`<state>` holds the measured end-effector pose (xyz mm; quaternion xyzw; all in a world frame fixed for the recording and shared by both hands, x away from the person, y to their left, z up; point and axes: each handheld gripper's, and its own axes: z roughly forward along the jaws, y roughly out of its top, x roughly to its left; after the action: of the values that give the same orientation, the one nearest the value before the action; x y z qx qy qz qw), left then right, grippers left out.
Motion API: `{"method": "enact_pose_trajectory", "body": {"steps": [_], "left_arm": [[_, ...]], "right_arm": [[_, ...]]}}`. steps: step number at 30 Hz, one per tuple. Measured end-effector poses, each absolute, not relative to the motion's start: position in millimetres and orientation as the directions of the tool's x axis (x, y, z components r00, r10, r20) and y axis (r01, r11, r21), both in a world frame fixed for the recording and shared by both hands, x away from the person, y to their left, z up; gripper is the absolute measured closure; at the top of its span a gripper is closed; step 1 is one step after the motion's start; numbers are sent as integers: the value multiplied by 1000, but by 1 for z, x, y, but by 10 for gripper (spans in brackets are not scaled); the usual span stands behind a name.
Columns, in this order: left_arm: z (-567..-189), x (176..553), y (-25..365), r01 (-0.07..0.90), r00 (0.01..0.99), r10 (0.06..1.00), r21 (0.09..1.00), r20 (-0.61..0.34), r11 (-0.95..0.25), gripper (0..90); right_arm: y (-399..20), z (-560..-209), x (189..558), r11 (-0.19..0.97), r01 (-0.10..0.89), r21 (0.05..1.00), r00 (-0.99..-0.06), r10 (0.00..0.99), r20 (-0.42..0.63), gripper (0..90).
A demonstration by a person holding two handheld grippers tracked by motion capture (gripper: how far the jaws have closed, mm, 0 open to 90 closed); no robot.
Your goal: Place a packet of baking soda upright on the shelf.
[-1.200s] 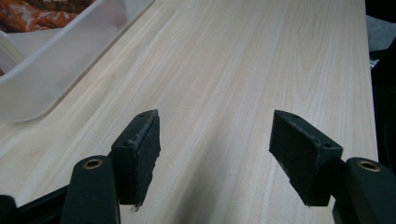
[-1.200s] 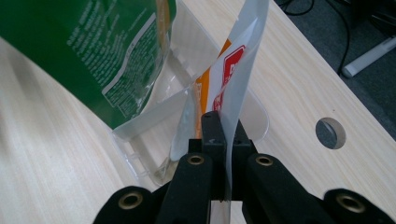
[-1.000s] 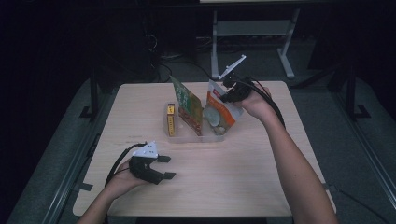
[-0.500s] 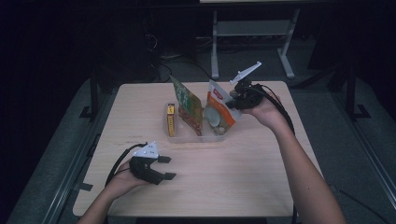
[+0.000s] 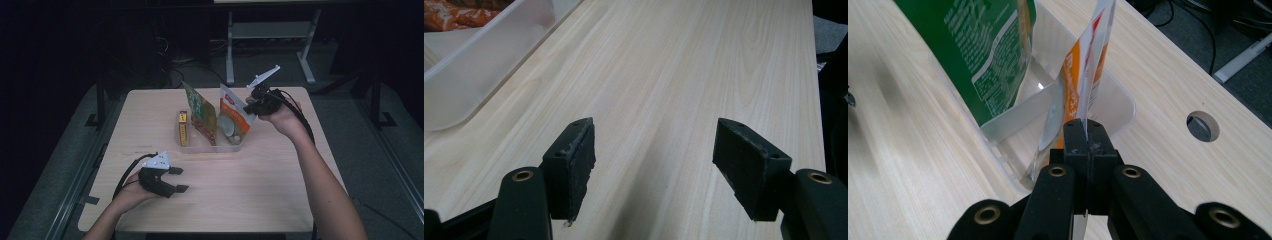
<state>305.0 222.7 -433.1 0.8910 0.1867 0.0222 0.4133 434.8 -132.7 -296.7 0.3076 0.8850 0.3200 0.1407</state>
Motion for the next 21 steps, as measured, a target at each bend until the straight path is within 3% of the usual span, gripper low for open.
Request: {"method": "enact_pose_trajectory", "body": {"steps": [15,21], "left_arm": [[-435,305,220,311,934,338,737,-118,-600,327],[-435,306,218,307,935,333,736,-117,-603,325]], "right_arm": [[-122,-290,444,616,452,645,-774,630,-58,897],[-125,-296,442,610,457,648,-775,630,-46,794]]}}
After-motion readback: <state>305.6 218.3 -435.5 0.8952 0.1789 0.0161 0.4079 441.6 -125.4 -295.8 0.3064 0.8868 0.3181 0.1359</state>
